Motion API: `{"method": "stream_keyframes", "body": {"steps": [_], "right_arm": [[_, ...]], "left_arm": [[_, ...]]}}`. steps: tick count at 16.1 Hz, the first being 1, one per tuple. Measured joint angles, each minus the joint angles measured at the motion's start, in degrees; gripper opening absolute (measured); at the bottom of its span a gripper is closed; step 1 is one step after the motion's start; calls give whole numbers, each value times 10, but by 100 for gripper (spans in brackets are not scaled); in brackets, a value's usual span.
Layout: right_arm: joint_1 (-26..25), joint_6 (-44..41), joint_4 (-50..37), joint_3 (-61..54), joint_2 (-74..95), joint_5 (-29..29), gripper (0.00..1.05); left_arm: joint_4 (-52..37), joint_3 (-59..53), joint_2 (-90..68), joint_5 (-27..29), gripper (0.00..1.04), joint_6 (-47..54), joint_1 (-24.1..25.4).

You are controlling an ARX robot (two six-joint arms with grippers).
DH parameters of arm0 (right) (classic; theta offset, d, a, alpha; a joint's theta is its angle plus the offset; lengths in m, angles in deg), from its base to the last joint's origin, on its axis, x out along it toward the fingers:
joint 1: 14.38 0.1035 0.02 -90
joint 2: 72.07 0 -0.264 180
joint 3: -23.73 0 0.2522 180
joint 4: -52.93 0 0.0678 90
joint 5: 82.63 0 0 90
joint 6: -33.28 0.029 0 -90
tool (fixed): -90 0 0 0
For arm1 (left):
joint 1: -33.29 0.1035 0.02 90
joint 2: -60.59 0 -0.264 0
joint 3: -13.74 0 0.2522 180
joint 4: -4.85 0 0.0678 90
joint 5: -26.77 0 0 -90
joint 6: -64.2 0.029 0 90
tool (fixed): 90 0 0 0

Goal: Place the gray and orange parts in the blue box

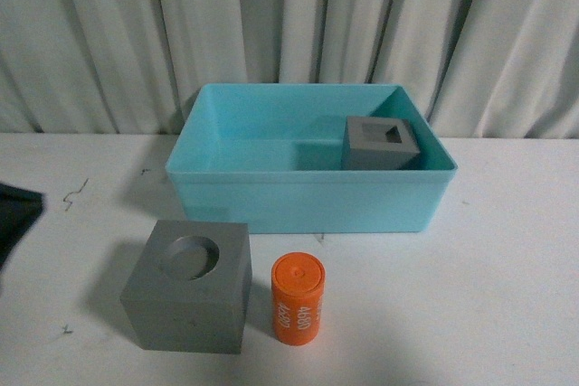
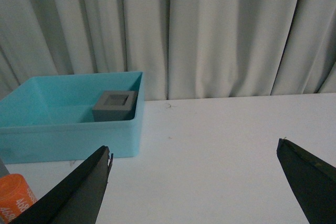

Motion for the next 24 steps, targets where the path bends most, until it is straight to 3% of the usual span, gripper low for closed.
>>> {"method": "stream_keyframes", "body": {"steps": [3,9,24], "right_arm": [[0,0,0,0,0,0,98],[0,0,0,0,0,0,98],[0,0,0,0,0,0,98]], "left_arm": [[-66,48,-146,7,98,-7,-46],[-135,85,-300,5,98,-5,-50],[-194,133,-437,-35,98,56,5]]}}
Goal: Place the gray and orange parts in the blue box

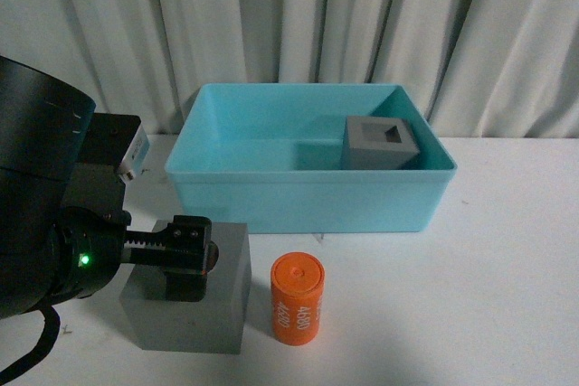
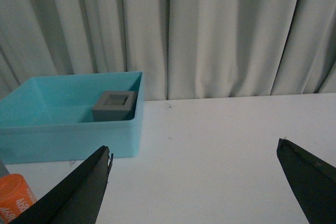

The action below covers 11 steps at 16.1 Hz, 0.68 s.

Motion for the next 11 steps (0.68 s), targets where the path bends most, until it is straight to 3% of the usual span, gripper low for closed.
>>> {"method": "stream_keyframes", "body": {"steps": [2,9,11], "right_arm": [[0,0,0,0,0,0,98],[0,0,0,0,0,0,98],[0,0,0,0,0,0,98]], "left_arm": [[1,0,-1,-9,96,0,0],[11,0,4,-31,24,-11,-14],[50,-7,39,-35,21,-20,-11]]}}
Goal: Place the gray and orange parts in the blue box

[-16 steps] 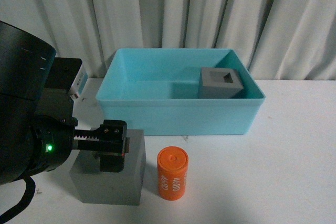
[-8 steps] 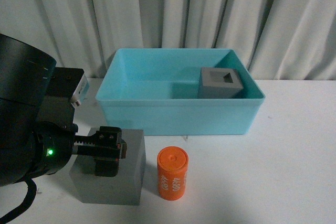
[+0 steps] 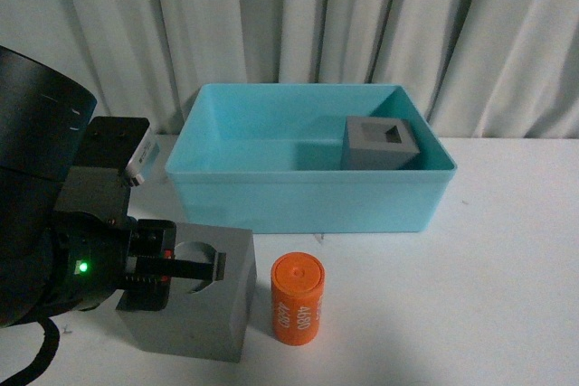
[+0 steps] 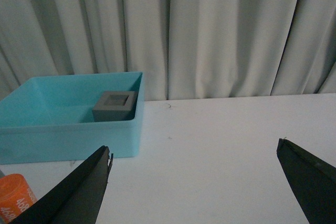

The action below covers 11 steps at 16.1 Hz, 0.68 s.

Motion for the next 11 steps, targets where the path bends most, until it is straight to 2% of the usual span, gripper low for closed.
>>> {"method": "stream_keyframes", "body": {"steps": [3,5,10,11], "right_arm": [[0,0,0,0,0,0,98],[0,0,0,0,0,0,98],[0,0,0,0,0,0,98],[0,0,0,0,0,0,98]], "left_arm": [[62,9,110,-16,20,-18,20],[69,83,165,-10,20,-28,41],[34,272,-3,29,20,-5,31],[55,312,-42,36,20,1,30]]}}
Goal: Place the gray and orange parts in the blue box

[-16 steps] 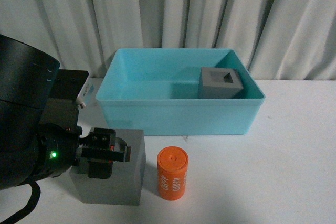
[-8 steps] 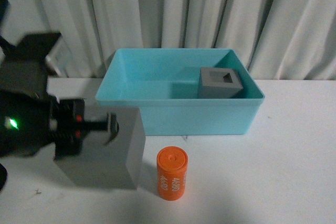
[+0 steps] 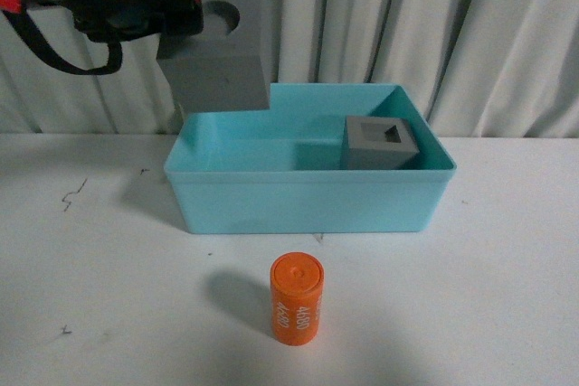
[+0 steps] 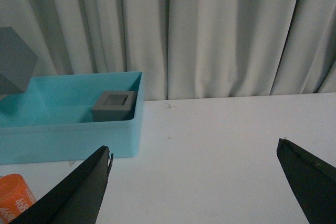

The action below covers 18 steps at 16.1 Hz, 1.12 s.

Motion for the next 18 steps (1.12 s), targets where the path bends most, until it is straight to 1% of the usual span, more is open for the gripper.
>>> {"method": "stream_keyframes", "body": {"steps": [1,3,7,12,13,14,18], "right_arm": [[0,0,0,0,0,0,98],[0,0,0,0,0,0,98],[0,0,0,0,0,0,98],[0,0,0,0,0,0,98],[0,0,0,0,0,0,98],[0,0,0,0,0,0,98],[0,0,0,0,0,0,98]], "left_arm": [[-17,15,-28,8,20,9,-2],[-18,45,-74,21,20,31,-2],[-25,59,-140,32,20,66,6],[-24,91,-173,40,20,77,8],[-23,92,-177,40,22,76,8],[-20,92,-179,38,36,75,7],[-13,76,-170,32,79,60,9]]}}
